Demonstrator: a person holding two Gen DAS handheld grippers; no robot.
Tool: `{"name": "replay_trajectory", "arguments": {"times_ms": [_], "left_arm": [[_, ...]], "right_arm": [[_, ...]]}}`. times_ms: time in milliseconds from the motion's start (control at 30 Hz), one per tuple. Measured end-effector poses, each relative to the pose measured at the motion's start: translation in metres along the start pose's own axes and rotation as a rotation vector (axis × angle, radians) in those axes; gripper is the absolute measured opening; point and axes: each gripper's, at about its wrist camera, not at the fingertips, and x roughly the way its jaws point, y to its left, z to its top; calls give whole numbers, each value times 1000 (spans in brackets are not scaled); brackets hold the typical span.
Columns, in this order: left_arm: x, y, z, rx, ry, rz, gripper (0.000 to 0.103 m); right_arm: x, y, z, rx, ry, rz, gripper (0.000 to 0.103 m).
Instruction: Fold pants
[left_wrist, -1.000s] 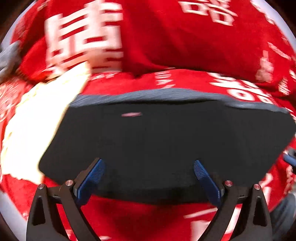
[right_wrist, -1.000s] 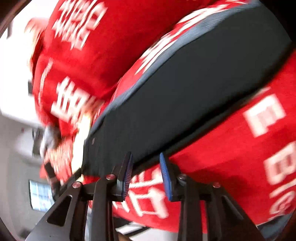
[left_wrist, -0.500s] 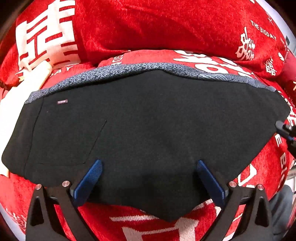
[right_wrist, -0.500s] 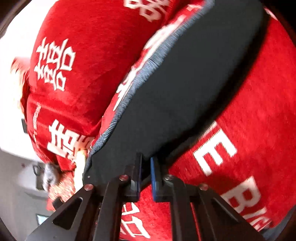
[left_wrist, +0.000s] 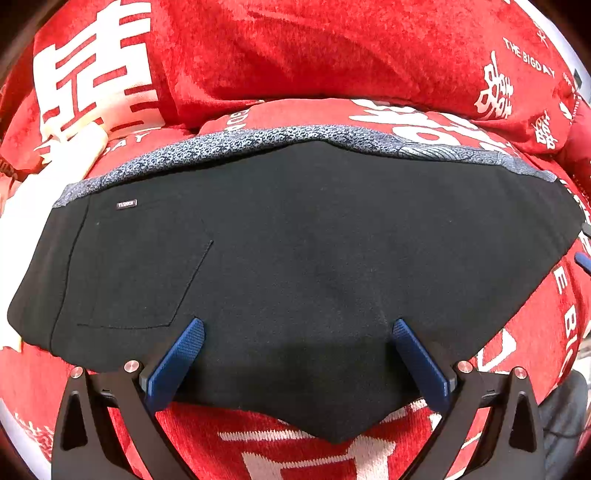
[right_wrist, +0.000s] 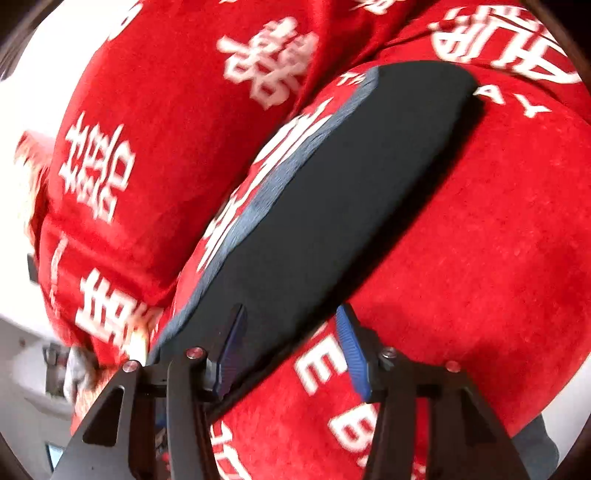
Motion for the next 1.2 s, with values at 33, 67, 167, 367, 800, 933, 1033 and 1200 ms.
{"name": "replay_trajectory", "arguments": {"times_ms": [33,67,167,367,800,933,1033,1200], "left_arm": [[0,0,0,-2,1,2,103],[0,-1,0,-5,3,6,103],[0,-1,1,-8,9,10,103],[1,-2,1,-7,19,15,103],[1,-4,2,-19,34,37,103],[1,-4,1,-20,29,37,103],[1,-4,1,-23,27,36,103],[1,-4,0,-26,27,37,103]], "right_arm": [[2,-8,6,47,-4,-4,54],[3,-14,10,86,-12,-11,52],[-3,-30,19,122,-59,-18,50],[-13,-59,59,157,-182,-67,49],[8,-80,87,106,-164,-105,14],[-3,-88,82,123,-181,-76,18],[-10,-88,72,137,-142,-42,24],[-14,-78,25,109,-60,90,52]]}}
